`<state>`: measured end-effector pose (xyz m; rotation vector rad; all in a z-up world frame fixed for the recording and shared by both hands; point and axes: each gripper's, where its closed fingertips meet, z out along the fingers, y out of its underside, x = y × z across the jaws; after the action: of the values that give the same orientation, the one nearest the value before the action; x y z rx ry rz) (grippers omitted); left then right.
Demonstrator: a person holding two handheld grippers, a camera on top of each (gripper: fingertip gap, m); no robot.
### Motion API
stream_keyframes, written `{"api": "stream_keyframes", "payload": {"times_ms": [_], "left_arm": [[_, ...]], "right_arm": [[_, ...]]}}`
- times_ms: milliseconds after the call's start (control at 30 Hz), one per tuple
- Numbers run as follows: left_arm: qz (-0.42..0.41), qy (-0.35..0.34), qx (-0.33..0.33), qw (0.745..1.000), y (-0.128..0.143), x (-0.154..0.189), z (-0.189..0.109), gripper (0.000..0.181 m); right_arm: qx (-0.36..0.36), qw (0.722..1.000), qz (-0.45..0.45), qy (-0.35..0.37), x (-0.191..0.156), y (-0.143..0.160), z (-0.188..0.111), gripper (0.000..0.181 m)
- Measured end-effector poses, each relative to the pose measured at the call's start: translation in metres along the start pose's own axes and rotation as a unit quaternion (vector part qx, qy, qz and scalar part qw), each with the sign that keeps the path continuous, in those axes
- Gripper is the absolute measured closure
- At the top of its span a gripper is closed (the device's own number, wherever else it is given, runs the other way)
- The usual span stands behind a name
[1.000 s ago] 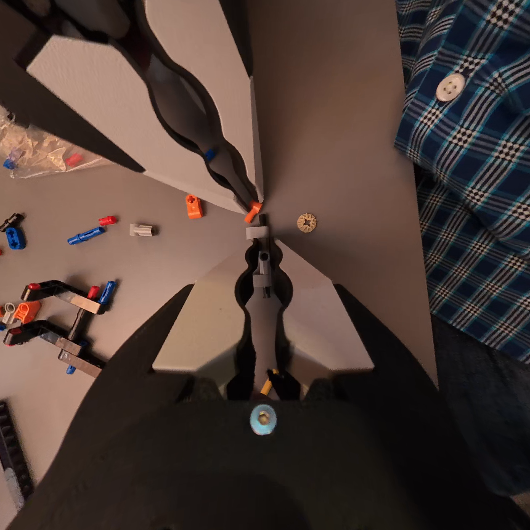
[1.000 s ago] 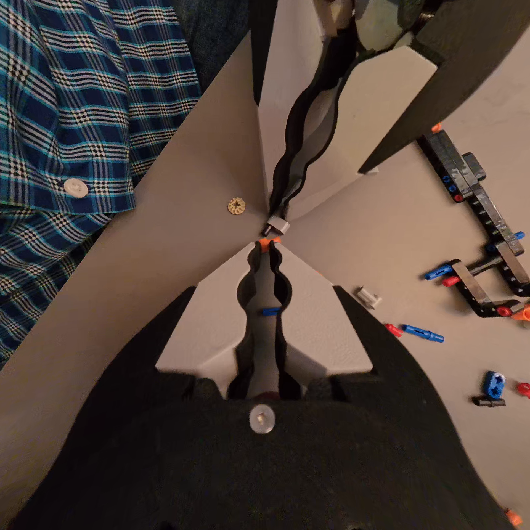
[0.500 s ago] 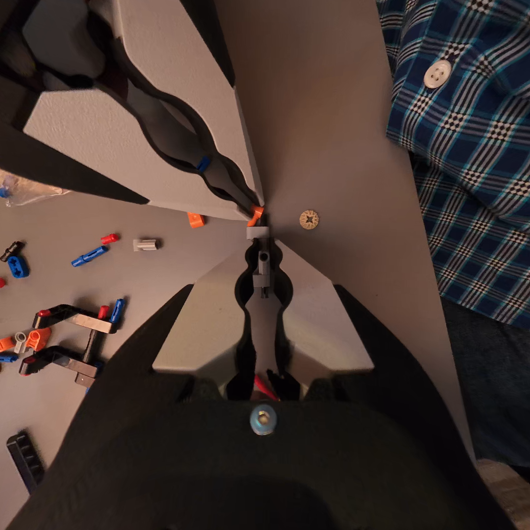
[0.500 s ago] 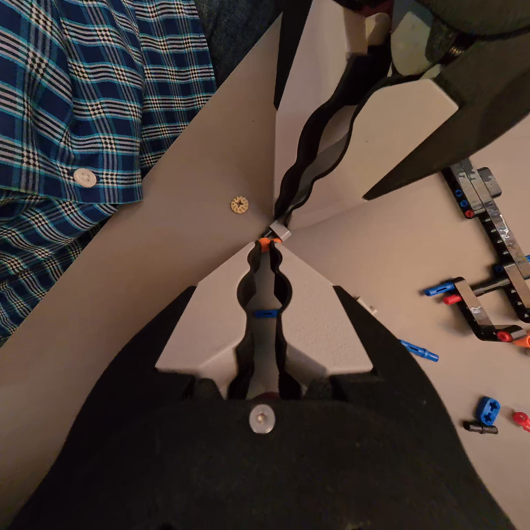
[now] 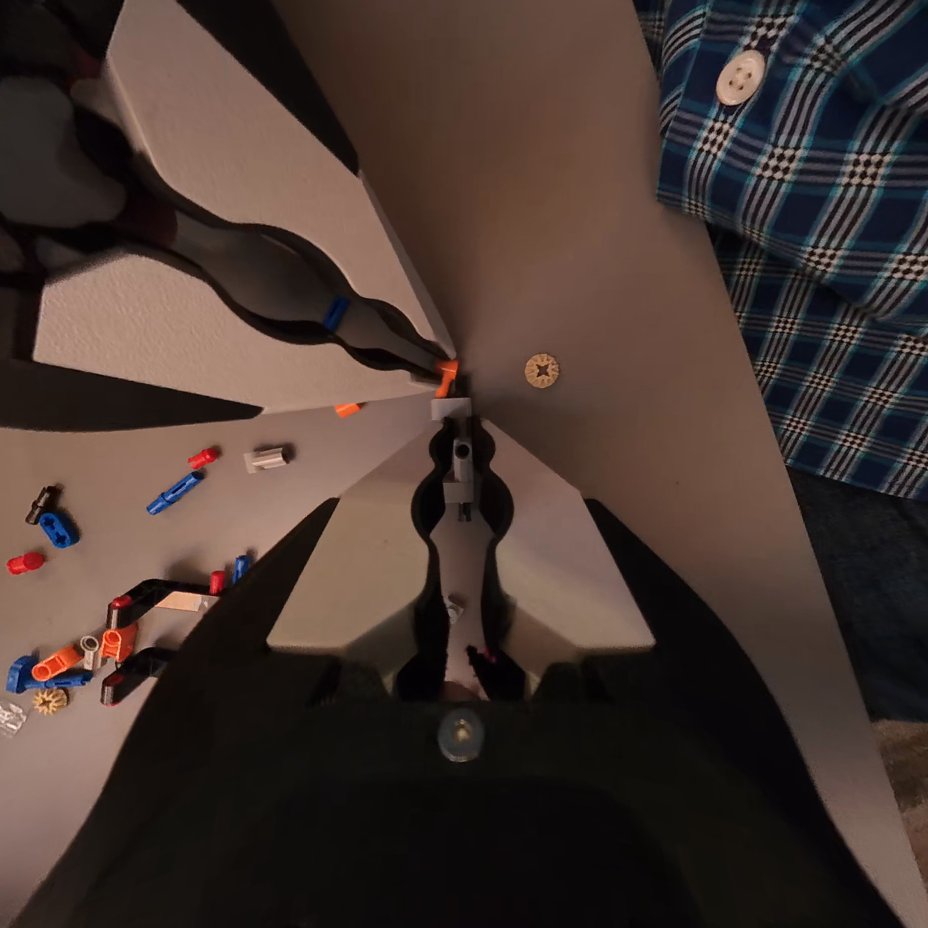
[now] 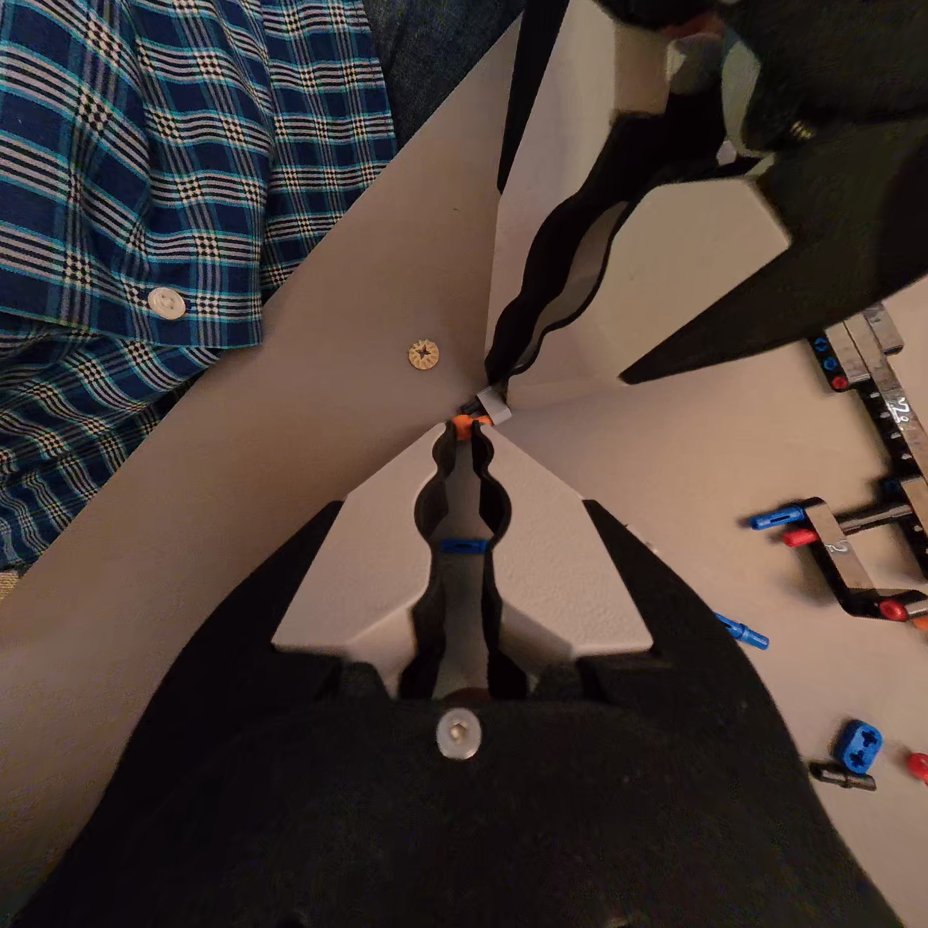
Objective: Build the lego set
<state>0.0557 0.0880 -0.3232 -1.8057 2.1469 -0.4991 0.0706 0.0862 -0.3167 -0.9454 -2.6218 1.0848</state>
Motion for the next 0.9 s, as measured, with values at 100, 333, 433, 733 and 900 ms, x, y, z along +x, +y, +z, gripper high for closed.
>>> {"api": "stream_keyframes", "payload": {"times_ms": [100, 333, 433, 733, 900], "left_arm": [[0.003, 0.012, 0.006, 1.0, -0.0005, -0.0001, -0.0001, 0.177], [0.005, 0.021, 0.015, 1.0, -0.0023, -0.001, 0.0003, 0.177], [-0.002, 0.022, 0.025, 0.999, -0.0024, -0.0012, 0.0002, 0.177], [-0.007, 0.022, 0.023, 0.999, -0.0026, -0.0013, 0.0, 0.177], [-0.009, 0.022, 0.022, 0.999, -0.0028, -0.0012, -0.0002, 0.177]], "right_arm": [[0.001, 1.0, -0.003, -0.004, 0.0003, 0.0001, -0.0002, 0.177], [0.003, 1.0, 0.0, -0.006, -0.0004, 0.0016, -0.0015, 0.176], [0.003, 1.0, -0.005, 0.002, -0.0005, 0.0013, -0.0016, 0.176], [-0.014, 0.999, -0.016, 0.04, -0.0016, 0.0024, -0.0001, 0.174], [-0.009, 0.999, -0.007, 0.049, -0.0001, 0.0033, -0.0017, 0.174]]}}
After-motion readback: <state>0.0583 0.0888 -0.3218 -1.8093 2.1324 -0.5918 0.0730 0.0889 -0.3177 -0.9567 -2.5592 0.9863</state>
